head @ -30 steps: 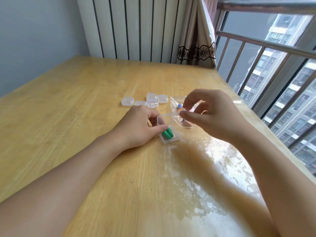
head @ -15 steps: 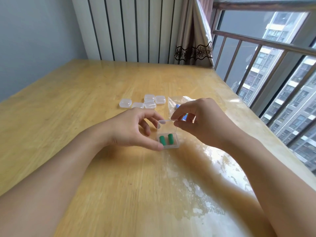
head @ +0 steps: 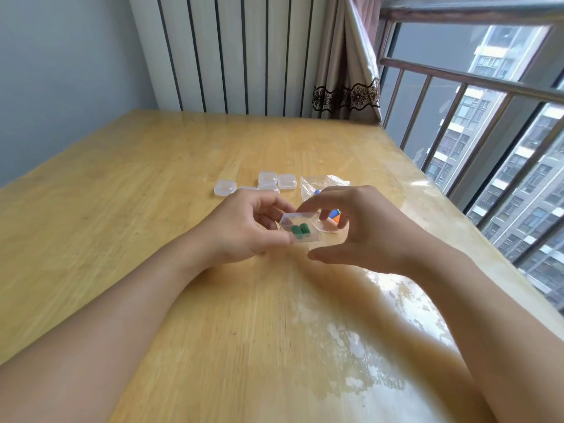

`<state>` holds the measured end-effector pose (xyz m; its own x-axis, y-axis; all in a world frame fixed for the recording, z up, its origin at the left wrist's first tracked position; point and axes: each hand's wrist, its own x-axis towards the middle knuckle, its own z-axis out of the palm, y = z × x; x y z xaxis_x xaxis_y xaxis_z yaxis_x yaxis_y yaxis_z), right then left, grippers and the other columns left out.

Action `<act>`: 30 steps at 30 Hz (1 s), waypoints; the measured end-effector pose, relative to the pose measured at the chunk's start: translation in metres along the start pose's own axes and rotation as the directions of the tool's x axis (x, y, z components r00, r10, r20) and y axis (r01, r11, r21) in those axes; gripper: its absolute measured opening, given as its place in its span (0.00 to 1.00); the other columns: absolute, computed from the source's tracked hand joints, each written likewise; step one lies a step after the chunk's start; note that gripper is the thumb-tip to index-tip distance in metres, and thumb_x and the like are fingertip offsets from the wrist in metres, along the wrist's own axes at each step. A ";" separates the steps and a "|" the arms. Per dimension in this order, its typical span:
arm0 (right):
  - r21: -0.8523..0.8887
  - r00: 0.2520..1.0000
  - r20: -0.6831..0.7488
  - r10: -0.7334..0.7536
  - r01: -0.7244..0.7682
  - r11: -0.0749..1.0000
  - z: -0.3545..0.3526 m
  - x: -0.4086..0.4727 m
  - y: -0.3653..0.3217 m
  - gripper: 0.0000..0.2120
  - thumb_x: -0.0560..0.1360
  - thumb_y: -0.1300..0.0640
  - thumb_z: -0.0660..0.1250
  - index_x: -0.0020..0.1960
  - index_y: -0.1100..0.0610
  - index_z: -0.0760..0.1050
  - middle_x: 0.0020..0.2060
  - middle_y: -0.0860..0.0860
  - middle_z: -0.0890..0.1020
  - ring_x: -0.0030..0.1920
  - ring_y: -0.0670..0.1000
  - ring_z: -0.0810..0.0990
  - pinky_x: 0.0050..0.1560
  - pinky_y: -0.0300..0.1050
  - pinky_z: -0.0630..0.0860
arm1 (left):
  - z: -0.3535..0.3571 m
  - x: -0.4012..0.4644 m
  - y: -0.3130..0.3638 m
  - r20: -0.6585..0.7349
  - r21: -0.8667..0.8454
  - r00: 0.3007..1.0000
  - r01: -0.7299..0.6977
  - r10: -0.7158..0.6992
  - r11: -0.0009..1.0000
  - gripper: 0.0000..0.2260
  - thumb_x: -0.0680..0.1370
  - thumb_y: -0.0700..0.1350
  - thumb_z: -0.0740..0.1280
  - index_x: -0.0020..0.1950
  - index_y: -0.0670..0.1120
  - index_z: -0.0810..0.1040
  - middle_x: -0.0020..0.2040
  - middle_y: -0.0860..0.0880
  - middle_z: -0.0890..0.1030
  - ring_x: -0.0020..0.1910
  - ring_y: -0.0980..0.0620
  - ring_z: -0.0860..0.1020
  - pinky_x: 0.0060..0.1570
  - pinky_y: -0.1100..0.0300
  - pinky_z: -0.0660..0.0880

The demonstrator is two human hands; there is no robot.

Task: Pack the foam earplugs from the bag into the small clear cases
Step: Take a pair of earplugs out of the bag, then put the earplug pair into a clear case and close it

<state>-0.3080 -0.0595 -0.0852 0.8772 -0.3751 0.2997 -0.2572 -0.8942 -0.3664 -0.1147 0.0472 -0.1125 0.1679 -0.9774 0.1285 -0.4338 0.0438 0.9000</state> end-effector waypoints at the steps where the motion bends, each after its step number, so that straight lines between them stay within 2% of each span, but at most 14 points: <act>1: -0.017 0.998 -0.058 -0.022 0.021 1.000 0.005 0.001 0.000 0.21 0.65 0.51 0.81 0.57 0.49 0.83 0.45 0.41 0.82 0.43 0.39 0.77 0.43 0.37 0.75 | -0.002 0.001 0.000 -0.009 -0.066 1.000 0.003 -0.004 0.998 0.13 0.66 0.43 0.77 0.49 0.53 0.83 0.38 0.59 0.84 0.39 0.56 0.79 0.40 0.59 0.78; 3: -0.002 0.982 -0.178 -0.066 0.066 0.998 0.012 0.004 0.001 0.16 0.68 0.52 0.80 0.54 0.52 0.84 0.43 0.44 0.83 0.40 0.39 0.77 0.43 0.37 0.75 | -0.005 0.002 0.000 -0.012 -0.159 1.000 -0.013 0.011 0.987 0.16 0.64 0.48 0.77 0.51 0.52 0.83 0.42 0.55 0.85 0.41 0.56 0.81 0.39 0.60 0.79; 5: 0.033 0.964 -0.253 -0.080 0.091 0.995 0.015 0.005 0.003 0.11 0.71 0.54 0.78 0.53 0.54 0.85 0.42 0.46 0.83 0.40 0.42 0.78 0.42 0.38 0.76 | -0.007 0.001 0.001 -0.036 -0.149 0.998 -0.049 0.044 0.988 0.19 0.62 0.52 0.78 0.52 0.51 0.84 0.45 0.54 0.86 0.43 0.55 0.82 0.41 0.58 0.81; 7: 0.044 0.954 -0.291 -0.068 0.085 0.995 0.015 0.005 0.005 0.10 0.72 0.55 0.77 0.53 0.54 0.86 0.42 0.46 0.84 0.40 0.44 0.79 0.42 0.38 0.77 | -0.007 -0.001 0.002 -0.132 0.011 0.984 -0.117 0.118 0.993 0.20 0.61 0.50 0.82 0.51 0.53 0.84 0.48 0.55 0.85 0.44 0.55 0.83 0.42 0.56 0.82; 10: 0.065 0.949 -0.311 -0.049 0.072 0.995 0.016 0.005 0.009 0.11 0.72 0.56 0.78 0.54 0.53 0.86 0.43 0.46 0.84 0.40 0.44 0.80 0.41 0.38 0.77 | -0.002 -0.002 0.004 -0.225 0.300 0.914 -0.266 0.339 0.916 0.14 0.65 0.43 0.82 0.48 0.53 0.85 0.43 0.60 0.85 0.44 0.55 0.83 0.38 0.55 0.81; 13: 0.095 0.954 -0.295 -0.050 0.081 0.992 0.019 0.006 0.009 0.10 0.72 0.54 0.78 0.54 0.50 0.87 0.43 0.47 0.85 0.40 0.45 0.80 0.40 0.39 0.77 | 0.002 -0.003 0.005 -0.239 0.395 0.851 -0.356 0.468 0.847 0.09 0.69 0.42 0.80 0.46 0.51 0.86 0.42 0.58 0.85 0.43 0.56 0.83 0.34 0.56 0.80; 16: 0.139 0.956 -0.291 -0.031 0.074 0.988 0.020 0.005 0.007 0.10 0.72 0.54 0.78 0.53 0.48 0.87 0.42 0.47 0.85 0.40 0.47 0.81 0.40 0.44 0.78 | 0.001 -0.003 0.003 -0.215 0.445 0.842 -0.366 0.494 0.817 0.06 0.69 0.41 0.79 0.44 0.49 0.86 0.40 0.56 0.85 0.41 0.57 0.82 0.32 0.57 0.79; 20: 0.153 0.965 -0.260 -0.034 0.077 0.985 0.029 0.010 0.009 0.11 0.72 0.55 0.78 0.54 0.50 0.86 0.44 0.46 0.86 0.41 0.46 0.81 0.41 0.48 0.79 | -0.005 -0.003 0.005 -0.138 0.487 0.882 -0.335 0.450 0.807 0.04 0.68 0.42 0.78 0.41 0.49 0.85 0.37 0.56 0.84 0.37 0.57 0.80 0.32 0.56 0.79; 22: 0.143 0.966 -0.259 -0.004 0.042 0.989 0.033 0.013 0.008 0.17 0.71 0.55 0.78 0.60 0.51 0.84 0.49 0.46 0.85 0.43 0.45 0.80 0.43 0.47 0.80 | -0.017 -0.006 0.010 -0.146 0.588 0.897 -0.259 0.416 0.766 0.04 0.67 0.45 0.76 0.39 0.49 0.83 0.36 0.56 0.82 0.34 0.57 0.77 0.34 0.54 0.78; 24: 0.114 0.964 -0.267 0.014 0.017 0.993 0.035 0.015 0.007 0.24 0.71 0.52 0.79 0.65 0.51 0.80 0.51 0.44 0.83 0.45 0.45 0.79 0.46 0.44 0.79 | -0.041 -0.011 0.015 -0.256 0.708 0.896 -0.080 0.361 0.702 0.07 0.65 0.46 0.76 0.39 0.49 0.80 0.37 0.54 0.81 0.35 0.51 0.76 0.37 0.53 0.77; 27: 0.073 0.971 -0.241 0.000 0.018 0.997 0.035 0.013 0.006 0.17 0.72 0.49 0.77 0.59 0.51 0.83 0.49 0.44 0.82 0.44 0.44 0.79 0.45 0.40 0.77 | -0.075 -0.018 0.016 -0.514 0.728 0.822 0.267 0.246 0.631 0.08 0.65 0.44 0.75 0.39 0.50 0.78 0.39 0.51 0.79 0.40 0.44 0.77 0.38 0.54 0.73; 30: 0.033 0.975 -0.222 -0.016 0.024 0.999 0.035 0.012 0.006 0.12 0.72 0.51 0.77 0.54 0.51 0.84 0.47 0.44 0.83 0.43 0.43 0.79 0.43 0.39 0.75 | -0.086 -0.020 0.008 -0.662 0.641 0.749 0.534 0.044 0.552 0.08 0.67 0.43 0.75 0.39 0.50 0.76 0.40 0.48 0.78 0.41 0.42 0.77 0.38 0.56 0.69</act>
<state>-0.2844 -0.0604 -0.1145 0.7696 -0.4053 0.4935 -0.2225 -0.8945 -0.3877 -0.0448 0.0847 -0.0723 0.6921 -0.5929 0.4117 -0.7171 -0.6300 0.2981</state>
